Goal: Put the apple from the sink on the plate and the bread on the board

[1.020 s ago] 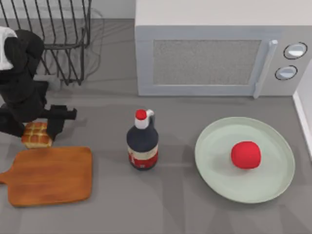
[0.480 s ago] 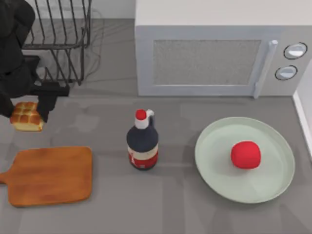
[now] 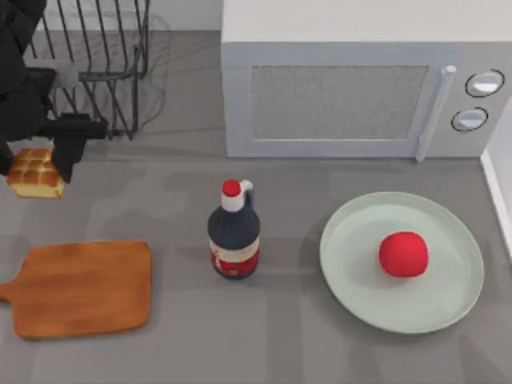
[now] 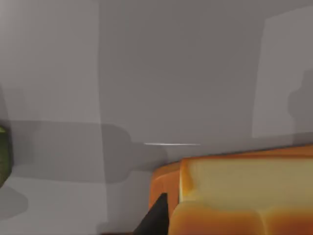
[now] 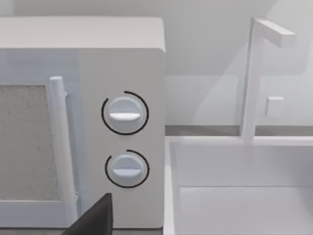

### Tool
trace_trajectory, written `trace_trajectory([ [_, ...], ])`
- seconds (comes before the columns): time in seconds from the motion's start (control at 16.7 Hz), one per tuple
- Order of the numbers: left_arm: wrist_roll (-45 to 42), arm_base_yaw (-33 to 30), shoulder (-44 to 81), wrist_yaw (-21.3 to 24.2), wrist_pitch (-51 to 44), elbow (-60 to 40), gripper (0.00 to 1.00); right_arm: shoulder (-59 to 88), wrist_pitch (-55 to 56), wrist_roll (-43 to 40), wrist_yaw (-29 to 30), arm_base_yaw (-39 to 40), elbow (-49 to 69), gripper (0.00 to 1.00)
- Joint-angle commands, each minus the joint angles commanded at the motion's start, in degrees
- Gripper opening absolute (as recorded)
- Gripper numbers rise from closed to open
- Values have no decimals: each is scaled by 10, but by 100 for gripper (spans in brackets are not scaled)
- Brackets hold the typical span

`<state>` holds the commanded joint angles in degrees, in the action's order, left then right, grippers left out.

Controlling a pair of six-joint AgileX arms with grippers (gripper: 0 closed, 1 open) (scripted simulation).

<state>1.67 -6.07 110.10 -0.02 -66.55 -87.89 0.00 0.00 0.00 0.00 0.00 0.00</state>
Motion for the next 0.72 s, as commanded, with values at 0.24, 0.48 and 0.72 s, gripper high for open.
trace_trajectory([
  [0.24,17,-11,-35,-1,22,52,0,0,0,0,0,0,0,100],
  [0.48,35,-23,-71,-1,44,114,0,0,0,0,0,0,0,100],
  [0.72,54,-35,-107,-2,66,171,0,0,0,0,0,0,0,100],
])
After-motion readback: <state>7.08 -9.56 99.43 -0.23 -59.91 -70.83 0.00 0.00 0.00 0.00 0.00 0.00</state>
